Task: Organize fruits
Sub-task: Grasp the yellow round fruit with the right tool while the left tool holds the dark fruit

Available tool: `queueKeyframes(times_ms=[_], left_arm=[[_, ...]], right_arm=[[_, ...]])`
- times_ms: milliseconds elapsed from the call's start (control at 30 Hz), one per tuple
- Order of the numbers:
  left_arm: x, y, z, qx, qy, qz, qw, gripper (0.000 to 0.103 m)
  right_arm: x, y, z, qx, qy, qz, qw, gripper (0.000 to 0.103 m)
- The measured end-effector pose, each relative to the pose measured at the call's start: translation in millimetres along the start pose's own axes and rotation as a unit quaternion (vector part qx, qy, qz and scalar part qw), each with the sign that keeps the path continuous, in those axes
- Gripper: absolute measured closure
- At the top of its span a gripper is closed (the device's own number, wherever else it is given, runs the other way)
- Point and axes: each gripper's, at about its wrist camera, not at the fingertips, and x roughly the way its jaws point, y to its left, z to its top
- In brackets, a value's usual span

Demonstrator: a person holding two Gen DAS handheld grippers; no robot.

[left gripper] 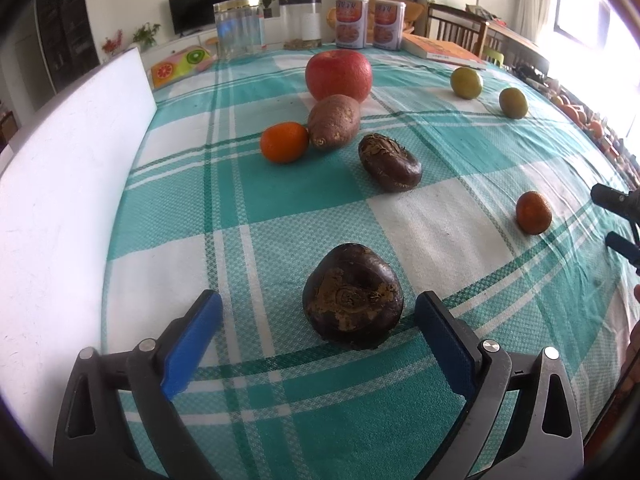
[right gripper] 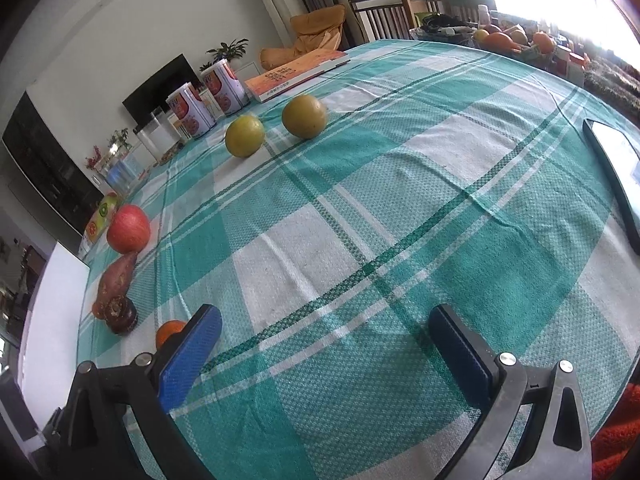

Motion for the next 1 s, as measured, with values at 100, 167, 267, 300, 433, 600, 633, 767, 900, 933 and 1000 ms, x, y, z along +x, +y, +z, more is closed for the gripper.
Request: queueKeyframes(times_ms=[100,167,267,300,433,600,633,767,900,933,1000], left_arm=[[0.0,0.1,0.2,0.000,0.000,0.000,1.0000,0.005],[0.1,0.1,0.2,0.000,0.000,0.000,1.0000,0.005],[0.1,0.1,0.4,0.000,0.000,0.000,1.0000,0.004],[0.2,0.1,0.5,0.000,0.000,0.000,1.0000,0.004],[0.2,0.1,0.7,0.000,0.000,0.000,1.0000,0.004],[0.3,0.2,0.8,0.000,0.000,0.000,1.0000,0.004],[0.3,0.1,0.8,0.000,0.000,0.000,1.0000,0.004],[0.4,0.2,1.0,0.000,0.000,0.000,1.0000,0.003],[0.4,0.2,1.1,0.000,0.000,0.000,1.0000,0.003],[0.4,0.3,1.1,0.000,0.000,0.000,1.0000,0.003],[0.4,0.3,1.1,0.000,0.000,0.000,1.0000,0.003]], right_arm=[[-1.0,-19.2,15.2,0.042,-0.006,0.006,0.999,0.000],[8.0,-18.4,37.1,0.021,0.003,-0.007,1.000,0.000],[25.0,0.5,79.4,-0.046,0.005,-0.019,0.999,0.000],[34.6,9.9,93.9,-0.070,0.014,-0.021,0.997,0.000],[77.8,47.6,138.4,-0.150,0.025,-0.041,0.987,0.000],[134.1,66.7,162.9,-0.192,0.044,-0.072,0.978,0.001],[141.7,68.5,165.1,-0.194,0.046,-0.071,0.977,0.001],[166.4,70.3,167.1,-0.200,0.074,-0.063,0.975,0.039],[160.8,62.6,160.1,-0.188,0.066,-0.051,0.979,0.054],[155.1,59.1,158.4,-0.182,0.064,-0.040,0.980,0.054],[141.8,49.8,151.9,-0.165,0.072,-0.012,0.984,0.054]])
